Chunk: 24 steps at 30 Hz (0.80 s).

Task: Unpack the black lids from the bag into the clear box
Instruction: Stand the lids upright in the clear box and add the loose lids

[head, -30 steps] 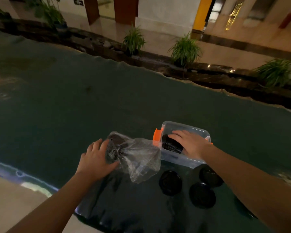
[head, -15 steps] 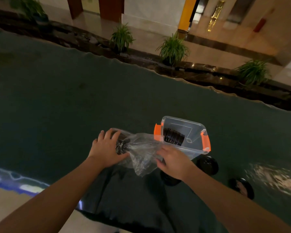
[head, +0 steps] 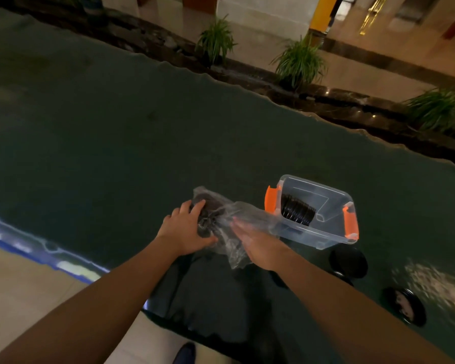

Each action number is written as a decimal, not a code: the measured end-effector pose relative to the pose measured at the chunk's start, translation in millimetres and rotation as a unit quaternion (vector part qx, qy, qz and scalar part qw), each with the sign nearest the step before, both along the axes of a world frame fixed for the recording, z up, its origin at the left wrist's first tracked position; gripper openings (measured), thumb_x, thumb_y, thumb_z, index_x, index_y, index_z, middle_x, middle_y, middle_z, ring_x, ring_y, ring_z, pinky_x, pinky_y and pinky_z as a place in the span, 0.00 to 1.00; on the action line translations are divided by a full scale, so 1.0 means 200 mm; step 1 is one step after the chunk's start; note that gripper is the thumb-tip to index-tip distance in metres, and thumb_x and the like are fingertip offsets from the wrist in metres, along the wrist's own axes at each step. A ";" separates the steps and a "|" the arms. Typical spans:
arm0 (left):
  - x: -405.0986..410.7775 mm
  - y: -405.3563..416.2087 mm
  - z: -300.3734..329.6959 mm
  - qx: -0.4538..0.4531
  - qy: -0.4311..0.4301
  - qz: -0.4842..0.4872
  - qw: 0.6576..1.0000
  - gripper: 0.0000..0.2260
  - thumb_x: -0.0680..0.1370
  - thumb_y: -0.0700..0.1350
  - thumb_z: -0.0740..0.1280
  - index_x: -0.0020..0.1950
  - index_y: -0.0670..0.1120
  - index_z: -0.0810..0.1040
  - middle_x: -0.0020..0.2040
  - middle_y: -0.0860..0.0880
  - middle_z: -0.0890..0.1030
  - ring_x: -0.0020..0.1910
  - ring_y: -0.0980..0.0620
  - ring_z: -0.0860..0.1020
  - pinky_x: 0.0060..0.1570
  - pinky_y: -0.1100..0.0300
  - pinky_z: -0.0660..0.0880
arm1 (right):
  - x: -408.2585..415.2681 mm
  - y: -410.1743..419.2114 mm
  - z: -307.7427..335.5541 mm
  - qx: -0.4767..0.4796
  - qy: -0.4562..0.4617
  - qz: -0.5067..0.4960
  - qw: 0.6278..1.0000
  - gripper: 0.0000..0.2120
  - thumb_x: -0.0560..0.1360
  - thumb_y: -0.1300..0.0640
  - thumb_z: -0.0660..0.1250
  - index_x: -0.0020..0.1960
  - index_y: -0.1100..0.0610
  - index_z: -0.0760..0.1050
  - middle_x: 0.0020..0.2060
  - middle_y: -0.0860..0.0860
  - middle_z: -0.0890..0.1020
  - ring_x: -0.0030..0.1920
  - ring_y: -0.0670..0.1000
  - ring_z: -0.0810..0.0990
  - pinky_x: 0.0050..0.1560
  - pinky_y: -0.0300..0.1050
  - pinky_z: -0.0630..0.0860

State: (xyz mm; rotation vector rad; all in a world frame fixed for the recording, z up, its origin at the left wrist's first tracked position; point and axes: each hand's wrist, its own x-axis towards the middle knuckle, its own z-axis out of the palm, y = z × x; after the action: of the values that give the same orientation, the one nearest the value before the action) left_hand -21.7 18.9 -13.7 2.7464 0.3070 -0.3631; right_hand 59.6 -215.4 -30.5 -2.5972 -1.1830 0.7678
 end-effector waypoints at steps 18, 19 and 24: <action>-0.05 0.06 -0.03 -0.117 -0.031 -0.007 0.993 0.51 0.68 0.71 0.68 0.82 0.45 0.54 0.79 0.47 0.60 0.74 0.42 0.66 0.71 0.42 0.68 | 0.15 0.31 0.00 0.111 -0.027 -0.127 0.985 0.42 0.71 0.36 0.71 0.76 0.54 0.61 0.72 0.55 0.65 0.72 0.56 0.65 0.73 0.49 0.64; -0.05 0.06 -0.02 -0.121 -0.031 -0.001 0.992 0.52 0.67 0.72 0.67 0.82 0.45 0.55 0.79 0.47 0.60 0.74 0.42 0.67 0.71 0.42 0.68 | 0.16 0.31 0.00 0.089 -0.027 -0.107 0.990 0.44 0.70 0.32 0.68 0.77 0.53 0.60 0.74 0.55 0.64 0.75 0.57 0.63 0.74 0.52 0.63; -0.03 0.06 -0.01 -0.118 -0.031 -0.014 0.992 0.53 0.65 0.75 0.65 0.81 0.46 0.56 0.79 0.48 0.60 0.74 0.43 0.67 0.70 0.41 0.69 | 0.18 0.31 -0.03 0.026 -0.020 -0.021 0.999 0.51 0.66 0.22 0.59 0.80 0.40 0.40 0.81 0.47 0.49 0.80 0.57 0.50 0.77 0.61 0.57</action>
State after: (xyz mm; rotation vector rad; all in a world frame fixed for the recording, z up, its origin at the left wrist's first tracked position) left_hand -28.3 31.8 -15.4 2.5259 0.1967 -0.3005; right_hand 96.4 -154.4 -35.6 -2.5978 -1.1401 0.6714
